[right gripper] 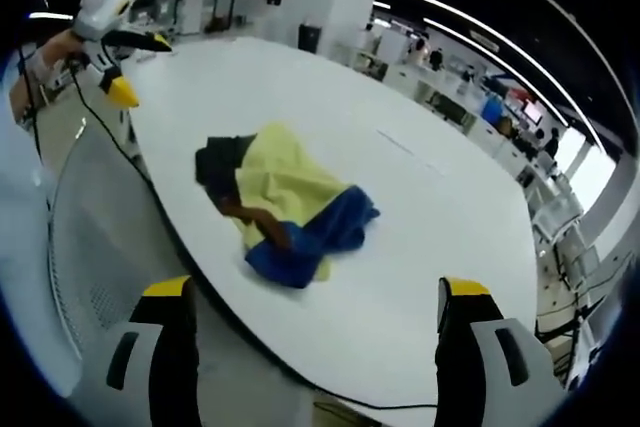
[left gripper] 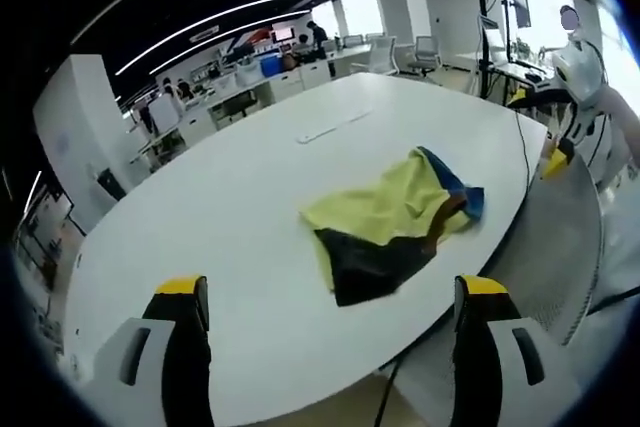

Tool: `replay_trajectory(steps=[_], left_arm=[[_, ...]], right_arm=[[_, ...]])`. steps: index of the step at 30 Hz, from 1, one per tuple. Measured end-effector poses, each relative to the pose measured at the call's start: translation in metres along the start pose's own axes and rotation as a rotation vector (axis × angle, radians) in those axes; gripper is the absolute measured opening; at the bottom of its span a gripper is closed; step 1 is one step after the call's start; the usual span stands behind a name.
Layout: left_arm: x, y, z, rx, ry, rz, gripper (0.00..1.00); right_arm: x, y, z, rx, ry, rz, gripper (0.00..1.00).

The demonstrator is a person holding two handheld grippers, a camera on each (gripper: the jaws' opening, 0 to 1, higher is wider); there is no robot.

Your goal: Fold the garment on the visible template until the final outline fits inside the template.

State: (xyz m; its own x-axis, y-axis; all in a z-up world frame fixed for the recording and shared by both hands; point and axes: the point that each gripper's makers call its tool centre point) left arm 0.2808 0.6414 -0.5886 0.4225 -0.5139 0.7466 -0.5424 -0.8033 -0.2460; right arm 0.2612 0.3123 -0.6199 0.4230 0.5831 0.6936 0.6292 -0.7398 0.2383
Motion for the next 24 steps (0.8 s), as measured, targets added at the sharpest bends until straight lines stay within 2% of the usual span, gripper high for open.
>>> replay_trajectory(steps=[2,4,10,18,24], left_arm=[[0.003,0.002,0.003,-0.014,0.0,0.015,0.99],[0.005,0.006,0.006,-0.038,-0.003,0.054,0.99],[0.012,0.01,0.015,-0.06,-0.001,0.106,0.99],[0.024,0.021,0.026,-0.108,0.032,0.171,0.97],[0.024,0.03,0.036,-0.157,0.033,0.229,0.93]], right_arm=[[0.0,0.0,0.002,0.006,-0.004,-0.01,0.95],[-0.001,0.0,0.003,0.011,-0.006,-0.014,0.96],[0.001,-0.001,0.009,0.029,-0.001,-0.027,0.95],[0.005,0.0,0.019,0.047,0.012,-0.045,0.95],[0.009,0.001,0.027,0.053,0.024,-0.069,0.93]])
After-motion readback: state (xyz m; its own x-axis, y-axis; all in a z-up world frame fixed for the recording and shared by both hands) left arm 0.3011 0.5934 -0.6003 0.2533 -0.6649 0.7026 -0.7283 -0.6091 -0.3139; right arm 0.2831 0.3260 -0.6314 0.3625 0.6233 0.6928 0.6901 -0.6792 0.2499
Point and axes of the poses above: the point that each gripper's makers call its tool centre point, and the gripper's own axes: z roughly forward along the fingers, y roughly to its right, x roughly out of its top, and after that the axes turned 2 degrees about z, right-handed
